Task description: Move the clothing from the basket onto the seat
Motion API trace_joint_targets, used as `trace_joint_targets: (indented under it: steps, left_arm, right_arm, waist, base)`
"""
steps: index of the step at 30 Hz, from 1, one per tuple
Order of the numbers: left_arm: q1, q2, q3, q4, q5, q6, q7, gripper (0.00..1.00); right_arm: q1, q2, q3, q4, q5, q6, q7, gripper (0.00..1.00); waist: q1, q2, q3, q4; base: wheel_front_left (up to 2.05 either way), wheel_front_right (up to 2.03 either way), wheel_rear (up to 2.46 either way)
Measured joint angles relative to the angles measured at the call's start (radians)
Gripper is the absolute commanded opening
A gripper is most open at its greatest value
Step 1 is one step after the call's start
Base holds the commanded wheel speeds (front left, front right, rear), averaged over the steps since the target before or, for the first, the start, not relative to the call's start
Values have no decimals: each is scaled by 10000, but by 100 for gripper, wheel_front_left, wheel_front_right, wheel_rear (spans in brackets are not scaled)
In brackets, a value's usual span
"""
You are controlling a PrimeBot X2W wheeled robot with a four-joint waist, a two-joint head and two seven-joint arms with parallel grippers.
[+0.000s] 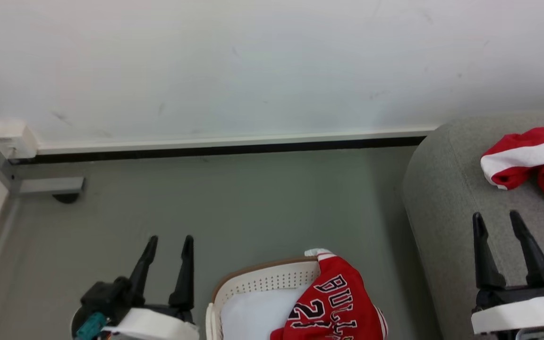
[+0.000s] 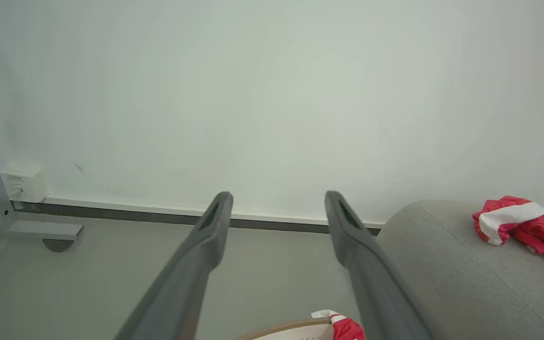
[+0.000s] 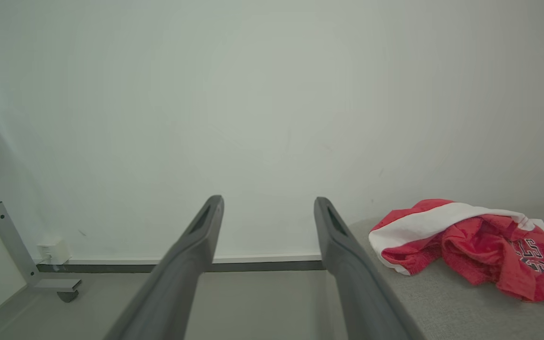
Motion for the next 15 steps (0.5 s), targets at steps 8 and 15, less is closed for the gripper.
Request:
trace_joint_targets:
  steps: [8, 15]
  left_arm:
    - [-1789, 6, -865, 1152, 571, -257, 0, 100]
    - [-3423, 313, -1793, 3150, 918, -437, 198, 100]
  right_arm:
    - [-1104, -58, -384, -493, 157, 0, -4, 100]
    - [-1832, 0, -1001, -926, 255, 0, -4, 100]
  waist:
    - [1, 0, 1450, -431]
    - [2, -1, 2947, -954]
  base:
    - [0, 0, 0]
    - [0, 0, 0]
